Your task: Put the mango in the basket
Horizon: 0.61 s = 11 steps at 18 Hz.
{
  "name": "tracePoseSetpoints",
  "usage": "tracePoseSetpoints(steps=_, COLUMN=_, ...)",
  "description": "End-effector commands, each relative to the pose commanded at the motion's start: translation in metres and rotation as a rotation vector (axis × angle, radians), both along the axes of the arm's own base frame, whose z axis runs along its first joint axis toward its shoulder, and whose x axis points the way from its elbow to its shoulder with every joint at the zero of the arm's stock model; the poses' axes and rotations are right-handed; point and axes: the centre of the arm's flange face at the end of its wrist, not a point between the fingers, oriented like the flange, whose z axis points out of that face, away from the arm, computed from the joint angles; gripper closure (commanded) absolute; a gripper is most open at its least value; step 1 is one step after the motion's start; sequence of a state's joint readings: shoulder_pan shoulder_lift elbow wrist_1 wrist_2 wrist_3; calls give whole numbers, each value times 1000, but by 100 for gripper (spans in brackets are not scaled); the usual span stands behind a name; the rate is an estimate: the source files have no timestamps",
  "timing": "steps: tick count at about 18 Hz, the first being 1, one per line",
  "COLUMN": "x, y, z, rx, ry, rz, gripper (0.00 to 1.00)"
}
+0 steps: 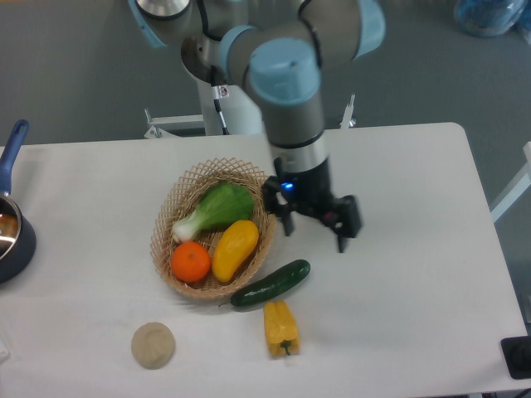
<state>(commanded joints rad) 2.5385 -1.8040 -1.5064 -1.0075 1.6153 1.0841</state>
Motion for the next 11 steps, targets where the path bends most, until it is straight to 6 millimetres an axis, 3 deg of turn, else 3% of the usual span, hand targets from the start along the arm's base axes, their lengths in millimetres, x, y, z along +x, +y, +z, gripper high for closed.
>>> tracePoseSetpoints(steps=3, x=-14, y=-26, z=0, rx=-56, ry=-1, rz=-66, gripper=0)
tracePoseSetpoints(steps=6, x=-30, y=-72, z=10, rx=-83, ry=22, rz=-74, gripper=0)
tracePoseSetpoints(steps=11, x=-47, y=-126, z=19, rx=-114, ry=44, rz=-101, gripper=0)
